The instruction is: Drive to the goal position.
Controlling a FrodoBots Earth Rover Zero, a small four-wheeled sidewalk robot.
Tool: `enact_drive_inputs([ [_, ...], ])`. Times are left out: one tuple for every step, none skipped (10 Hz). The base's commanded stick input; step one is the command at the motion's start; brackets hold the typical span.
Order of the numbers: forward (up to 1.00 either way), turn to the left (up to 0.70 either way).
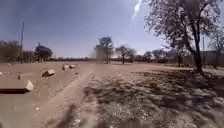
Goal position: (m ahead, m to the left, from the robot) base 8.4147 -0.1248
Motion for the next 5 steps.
enact_drive_inputs([
  [1.00,0.00],
  [1.00,0.00],
  [1.00,0.00],
  [1.00,0.00],
  [1.00,0.00],
])
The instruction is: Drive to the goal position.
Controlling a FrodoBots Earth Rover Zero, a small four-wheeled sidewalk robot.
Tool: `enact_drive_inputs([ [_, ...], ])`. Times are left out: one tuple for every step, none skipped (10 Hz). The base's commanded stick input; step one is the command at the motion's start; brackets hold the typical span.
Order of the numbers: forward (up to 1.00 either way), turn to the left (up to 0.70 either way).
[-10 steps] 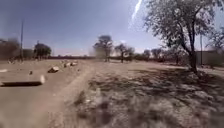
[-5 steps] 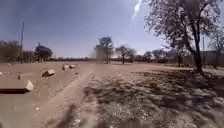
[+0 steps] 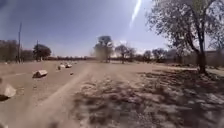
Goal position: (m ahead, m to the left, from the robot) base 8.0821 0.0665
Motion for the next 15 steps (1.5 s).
enact_drive_inputs([
  [1.00,0.00],
  [1.00,0.00],
  [1.00,0.00],
  [1.00,0.00],
  [1.00,0.00],
  [1.00,0.00],
  [1.00,0.00],
  [1.00,0.00],
  [1.00,0.00],
  [1.00,0.00],
  [1.00,0.00],
  [1.00,0.00],
  [1.00,0.00],
  [1.00,0.00],
  [1.00,0.00],
])
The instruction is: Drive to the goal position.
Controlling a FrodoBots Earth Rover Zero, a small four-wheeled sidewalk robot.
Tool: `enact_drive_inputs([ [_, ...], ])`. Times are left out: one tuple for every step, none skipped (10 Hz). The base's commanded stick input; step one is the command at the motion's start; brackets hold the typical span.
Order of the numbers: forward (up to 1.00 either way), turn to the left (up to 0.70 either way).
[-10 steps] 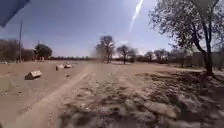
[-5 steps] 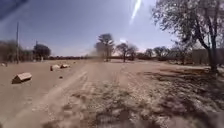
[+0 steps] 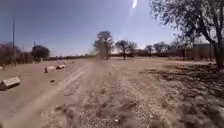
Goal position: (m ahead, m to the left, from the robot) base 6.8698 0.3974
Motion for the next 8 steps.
enact_drive_inputs([
  [1.00,0.00],
  [1.00,0.00],
  [1.00,0.00],
  [1.00,0.00],
  [1.00,0.00],
  [1.00,0.00],
  [1.00,0.00],
  [1.00,0.00],
])
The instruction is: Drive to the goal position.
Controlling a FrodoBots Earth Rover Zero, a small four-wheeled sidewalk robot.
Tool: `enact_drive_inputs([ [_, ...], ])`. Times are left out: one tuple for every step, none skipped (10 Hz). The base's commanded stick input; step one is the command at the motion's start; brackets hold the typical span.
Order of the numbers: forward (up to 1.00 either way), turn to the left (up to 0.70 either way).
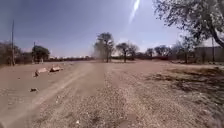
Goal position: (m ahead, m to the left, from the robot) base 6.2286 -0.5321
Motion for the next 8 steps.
enact_drive_inputs([
  [1.00,0.00],
  [1.00,0.00],
  [1.00,0.00],
  [1.00,0.00],
  [1.00,0.00],
  [1.00,0.00],
  [1.00,0.00],
  [1.00,0.00],
])
